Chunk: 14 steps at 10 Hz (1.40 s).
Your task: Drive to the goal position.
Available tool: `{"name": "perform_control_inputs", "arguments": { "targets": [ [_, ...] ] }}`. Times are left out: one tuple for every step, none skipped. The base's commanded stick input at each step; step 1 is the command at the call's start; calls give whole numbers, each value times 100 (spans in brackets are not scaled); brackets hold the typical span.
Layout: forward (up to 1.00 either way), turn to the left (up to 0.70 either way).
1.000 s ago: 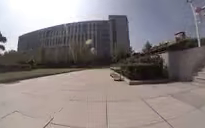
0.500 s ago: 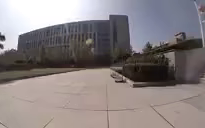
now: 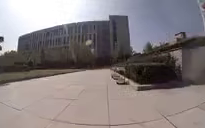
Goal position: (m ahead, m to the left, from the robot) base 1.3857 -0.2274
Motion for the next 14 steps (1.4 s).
{"name": "perform_control_inputs", "arguments": {
  "targets": [
    [70,0],
    [70,0],
    [70,0],
    [70,0],
    [70,0],
    [70,0],
    [70,0],
    [70,0],
    [70,-5],
    [70,-12],
    [70,-17],
    [70,-22],
    [70,-20],
    [70,-15]
  ]
}}
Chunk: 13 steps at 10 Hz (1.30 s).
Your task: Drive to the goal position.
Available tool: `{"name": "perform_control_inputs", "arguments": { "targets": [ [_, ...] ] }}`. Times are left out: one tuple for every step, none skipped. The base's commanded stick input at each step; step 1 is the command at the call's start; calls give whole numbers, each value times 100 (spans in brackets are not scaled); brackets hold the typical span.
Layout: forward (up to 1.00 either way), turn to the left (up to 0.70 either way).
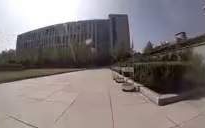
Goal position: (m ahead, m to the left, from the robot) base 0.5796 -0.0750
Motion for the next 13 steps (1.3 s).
{"name": "perform_control_inputs", "arguments": {
  "targets": [
    [70,0],
    [70,0],
    [70,0],
    [70,0],
    [70,0],
    [70,0],
    [70,0],
    [70,0],
    [70,0],
    [70,0],
    [70,0],
    [70,0],
    [70,0]
  ]
}}
